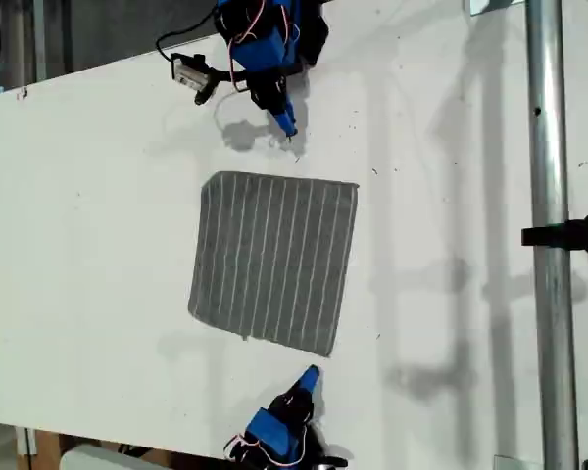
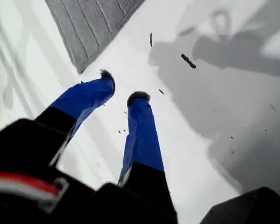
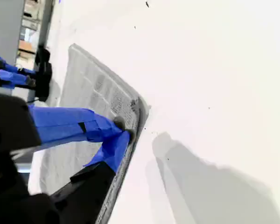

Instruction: Grasp corners of a towel and fold twice.

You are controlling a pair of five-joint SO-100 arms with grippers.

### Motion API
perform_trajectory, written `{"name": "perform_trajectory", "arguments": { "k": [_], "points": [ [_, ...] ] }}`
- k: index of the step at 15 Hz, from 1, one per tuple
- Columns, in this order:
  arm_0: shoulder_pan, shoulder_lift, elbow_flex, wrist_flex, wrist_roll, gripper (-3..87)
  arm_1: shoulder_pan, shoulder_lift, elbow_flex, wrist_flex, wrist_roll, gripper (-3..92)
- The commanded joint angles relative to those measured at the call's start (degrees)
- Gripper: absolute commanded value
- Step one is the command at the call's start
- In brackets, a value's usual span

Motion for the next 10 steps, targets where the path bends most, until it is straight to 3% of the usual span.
{"name": "perform_trajectory", "arguments": {
  "k": [1, 10],
  "points": [
    [-17.58, 0.62, 0.35, 0.0, -44.03, -2.7, 3.52, -0.26, -1.58, -0.09, -0.62, -0.3],
    [-15.82, 0.62, 0.35, 0.18, -47.9, -2.1, 3.16, -0.26, -1.58, 0.35, 0.18, -0.3]
  ]
}}
